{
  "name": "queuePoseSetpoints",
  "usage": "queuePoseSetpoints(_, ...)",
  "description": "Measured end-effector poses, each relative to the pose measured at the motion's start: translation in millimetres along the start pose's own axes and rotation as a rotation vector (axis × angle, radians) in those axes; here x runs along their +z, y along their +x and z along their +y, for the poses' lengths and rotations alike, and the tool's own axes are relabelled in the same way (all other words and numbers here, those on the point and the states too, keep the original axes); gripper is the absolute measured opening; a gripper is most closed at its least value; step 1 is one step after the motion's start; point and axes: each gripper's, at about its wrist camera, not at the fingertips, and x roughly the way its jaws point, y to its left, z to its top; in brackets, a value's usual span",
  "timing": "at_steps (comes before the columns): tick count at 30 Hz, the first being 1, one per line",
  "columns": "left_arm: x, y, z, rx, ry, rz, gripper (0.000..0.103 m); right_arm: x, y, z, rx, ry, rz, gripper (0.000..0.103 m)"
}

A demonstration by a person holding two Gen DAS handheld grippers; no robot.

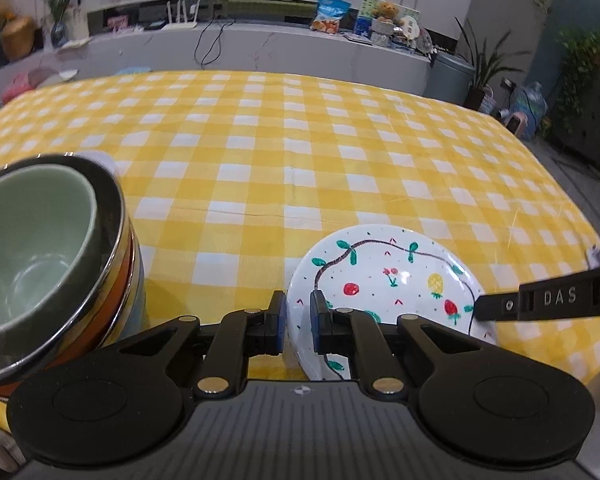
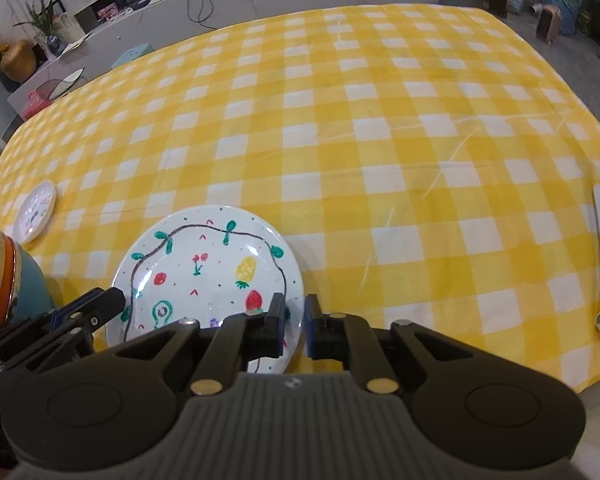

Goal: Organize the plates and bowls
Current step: 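Open both grippers to release the 'Fruity' plate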

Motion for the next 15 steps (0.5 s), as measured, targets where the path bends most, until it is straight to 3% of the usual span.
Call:
queuePoseSetpoints(2, 1, -2, 0, -0.002, 0.001, -0.003, 0.015, -1, -6, 2, -0.009, -0.017, -0.034, 0.011)
queuePoseSetpoints(4, 4, -7, 1, -0.012, -0.006, -0.014, 0.022, -2, -12, 5, -0.002, -0.035, -0.070, 0.027)
queuePoseSetpoints(7, 11, -17, 1, -0.019, -0.010, -0.016, 0.028, -3, -22, 7, 0.045, -0.063, -0.117, 0.036)
queuePoseSetpoints(15, 46, -46, 22, -0.099, -0.047, 0.014, 0.039, 9, -26, 20, 0.093, -0.077, -0.127, 0.042)
